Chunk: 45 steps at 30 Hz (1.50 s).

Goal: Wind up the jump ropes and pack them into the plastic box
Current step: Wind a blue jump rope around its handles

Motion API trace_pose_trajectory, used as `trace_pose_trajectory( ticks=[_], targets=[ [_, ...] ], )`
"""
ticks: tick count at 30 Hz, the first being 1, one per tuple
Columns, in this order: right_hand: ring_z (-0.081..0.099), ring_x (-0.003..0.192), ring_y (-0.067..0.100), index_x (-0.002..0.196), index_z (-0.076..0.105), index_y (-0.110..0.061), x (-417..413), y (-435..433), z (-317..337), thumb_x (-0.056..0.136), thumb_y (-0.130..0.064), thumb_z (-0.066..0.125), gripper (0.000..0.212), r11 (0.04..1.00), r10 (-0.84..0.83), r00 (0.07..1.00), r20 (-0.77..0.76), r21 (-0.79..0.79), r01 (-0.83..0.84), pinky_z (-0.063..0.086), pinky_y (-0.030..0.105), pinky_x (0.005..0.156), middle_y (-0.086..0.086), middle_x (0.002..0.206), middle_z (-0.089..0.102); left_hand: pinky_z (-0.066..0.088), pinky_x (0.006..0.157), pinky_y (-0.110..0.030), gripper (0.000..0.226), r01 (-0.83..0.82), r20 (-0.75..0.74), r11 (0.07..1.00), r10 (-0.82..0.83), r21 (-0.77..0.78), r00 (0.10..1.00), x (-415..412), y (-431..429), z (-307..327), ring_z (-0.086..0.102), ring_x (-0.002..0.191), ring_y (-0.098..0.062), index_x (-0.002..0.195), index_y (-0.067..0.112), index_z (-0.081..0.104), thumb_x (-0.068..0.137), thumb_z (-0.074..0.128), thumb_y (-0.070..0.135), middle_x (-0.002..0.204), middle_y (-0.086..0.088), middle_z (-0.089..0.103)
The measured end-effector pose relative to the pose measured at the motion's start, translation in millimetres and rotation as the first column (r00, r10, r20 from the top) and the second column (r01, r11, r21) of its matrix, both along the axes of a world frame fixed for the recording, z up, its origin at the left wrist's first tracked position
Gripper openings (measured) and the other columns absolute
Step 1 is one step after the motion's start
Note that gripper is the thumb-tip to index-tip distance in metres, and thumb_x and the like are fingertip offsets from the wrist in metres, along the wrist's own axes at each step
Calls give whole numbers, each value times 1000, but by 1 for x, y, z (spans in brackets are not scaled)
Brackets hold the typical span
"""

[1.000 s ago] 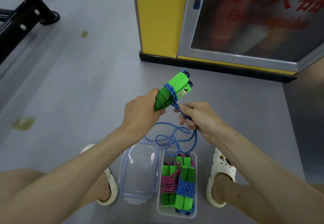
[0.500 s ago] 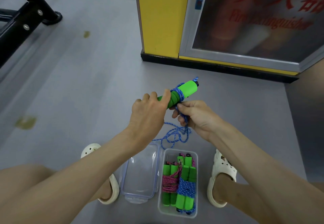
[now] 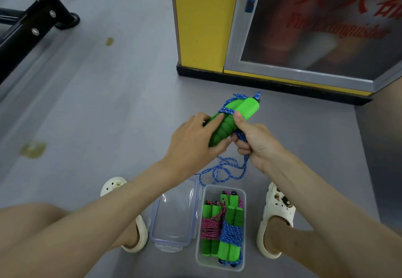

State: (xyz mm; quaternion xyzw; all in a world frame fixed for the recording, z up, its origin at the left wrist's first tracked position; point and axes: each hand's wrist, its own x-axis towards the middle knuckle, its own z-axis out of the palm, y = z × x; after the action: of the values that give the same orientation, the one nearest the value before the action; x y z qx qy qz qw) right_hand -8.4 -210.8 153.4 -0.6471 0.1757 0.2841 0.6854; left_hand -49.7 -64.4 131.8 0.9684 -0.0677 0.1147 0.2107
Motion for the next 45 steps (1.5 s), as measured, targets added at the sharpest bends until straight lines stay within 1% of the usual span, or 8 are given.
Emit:
trace_pose_trajectory(
  ticks=[5,9,12,19,30,36,42,45],
  targets=[
    [26,35,4,80,53,-5,2,-4,5,94,-42,49,40,989,137,990,42,58,-139,22,17,37,1,54,49,52,63,-27,27,-401,-513,593,-24,-698,858,13,16,24,65,80,-15,113,24,66,89,62,38,97,-3,67],
    [28,37,5,82,55,-3,1,-1,8,93,-43,49,42,983,179,982,65,33,-181,23,18,40,2,54,49,57,62,-31,46,-543,-644,352,-488,-763,589,4,19,29,71,85,-25,119,18,59,77,66,37,100,-9,71],
    [34,38,7,83,59,-1,0,1,9,92,-42,52,43,991,136,988,77,-29,-134,28,18,39,5,56,52,58,64,-32,44,-546,-621,307,-495,-779,608,5,20,28,71,81,-27,119,16,57,77,68,23,97,-9,72],
    [52,43,9,86,69,-3,0,-1,13,86,-39,65,36,983,96,991,89,-164,-80,50,20,49,5,58,60,56,62,-32,43,-533,-640,363,-329,-764,694,12,21,26,72,75,-29,121,18,56,82,71,11,94,-7,72],
    [45,48,9,83,68,-7,-2,-2,5,94,-17,57,19,958,66,990,126,-286,-28,38,18,43,3,61,55,53,56,-27,54,-341,-543,623,-164,-704,823,18,23,28,68,73,-25,124,26,55,78,74,5,92,-5,68],
    [37,37,8,84,68,-1,-2,2,11,92,-21,61,23,962,112,989,98,-261,-83,32,17,37,3,52,53,46,69,-33,65,-149,-287,986,121,-79,950,15,17,23,61,91,-26,139,39,35,83,68,32,104,2,65],
    [42,42,9,84,68,-1,-3,5,12,92,-20,61,22,952,169,984,52,-266,-149,38,20,45,4,54,57,31,55,-30,67,-133,-118,947,174,293,978,6,13,19,45,66,-21,148,30,22,92,58,26,93,-3,57],
    [37,41,6,86,68,-3,-2,5,11,92,-18,59,18,967,176,984,33,-191,-167,32,17,42,2,59,53,22,44,-25,80,-109,-46,930,133,352,990,4,13,18,49,53,-24,138,20,47,66,82,10,72,-7,59]
  ],
)
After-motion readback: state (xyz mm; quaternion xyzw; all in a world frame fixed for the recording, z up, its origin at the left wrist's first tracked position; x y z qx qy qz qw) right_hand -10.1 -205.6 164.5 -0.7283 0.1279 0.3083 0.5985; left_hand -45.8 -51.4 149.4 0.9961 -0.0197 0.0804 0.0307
